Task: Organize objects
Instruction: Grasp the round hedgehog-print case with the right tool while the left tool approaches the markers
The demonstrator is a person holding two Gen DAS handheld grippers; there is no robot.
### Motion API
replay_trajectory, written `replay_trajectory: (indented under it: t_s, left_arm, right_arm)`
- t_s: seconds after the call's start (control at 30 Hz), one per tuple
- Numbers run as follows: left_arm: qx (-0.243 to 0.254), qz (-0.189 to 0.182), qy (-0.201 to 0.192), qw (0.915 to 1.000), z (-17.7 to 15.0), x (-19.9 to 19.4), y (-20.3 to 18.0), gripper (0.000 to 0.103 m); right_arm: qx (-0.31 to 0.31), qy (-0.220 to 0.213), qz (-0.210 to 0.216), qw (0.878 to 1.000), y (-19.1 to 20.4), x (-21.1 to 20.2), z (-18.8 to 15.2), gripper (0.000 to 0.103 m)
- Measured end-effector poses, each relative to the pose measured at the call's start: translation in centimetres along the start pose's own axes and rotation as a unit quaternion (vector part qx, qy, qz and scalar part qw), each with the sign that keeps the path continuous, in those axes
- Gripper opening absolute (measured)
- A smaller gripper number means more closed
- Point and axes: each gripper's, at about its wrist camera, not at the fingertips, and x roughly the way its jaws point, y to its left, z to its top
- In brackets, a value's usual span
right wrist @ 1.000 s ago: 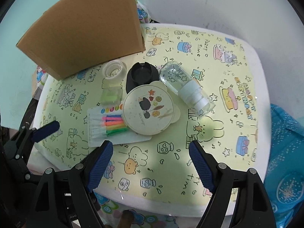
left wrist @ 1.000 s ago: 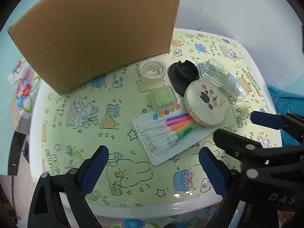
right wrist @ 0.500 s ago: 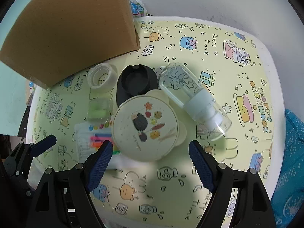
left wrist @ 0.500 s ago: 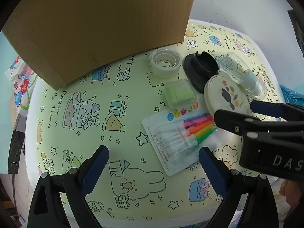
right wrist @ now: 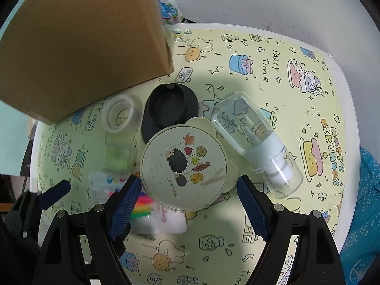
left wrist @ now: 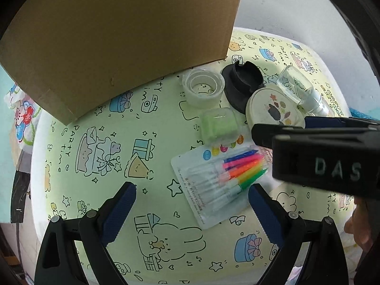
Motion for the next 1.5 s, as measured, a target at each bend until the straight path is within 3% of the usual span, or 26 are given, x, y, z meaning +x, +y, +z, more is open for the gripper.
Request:
replay_trajectory:
  t_s: [0.43, 0.6, 0.67, 0.93, 1.1, 1.5]
  left_arm:
    - [-0.014, -0.016, 0.008, 0.9997, -0.5, -0.4, 1.2, 0.098]
    - [-0.017, -0.018, 0.010, 0.9996, -0.8, -0.5, 1.6, 0.098]
    - [-0.015, -0.018, 0.009, 0.9997, -0.9, -0.7, 1.7, 0.099]
    - [-0.018, -0.021, 0.013, 0.9995, -1.5, -1.1, 2.5, 0.099]
    - [-0.018, -0.020, 0.013, 0.9995, -1.8, -1.4, 2.6, 0.098]
    - [-0.010, -0.016, 0.002, 0.9998, -3.1, -3.2, 2.1, 0.098]
  right_arm:
    - [-0.006, -0.004, -0.025, 1.000, 1.0, 0.5, 1.1, 0.088]
    - [-0.031, -0.002, -0.038, 0.999, 2.2, 1.1, 0.8, 0.101]
    - [-0.042, -0.001, -0.062, 0.997, 3.0, 1.5, 0.7, 0.102]
    - [-0.005, -0.022, -0.056, 0.998, 1.7, 1.1, 1.3, 0.103]
    - [-0.018, -0.045, -0.075, 0.996, 2.5, 0.5, 0.7, 0.085]
    - [0.024, -0.035, -0.047, 0.998, 0.1, -0.8, -1.3, 0.079]
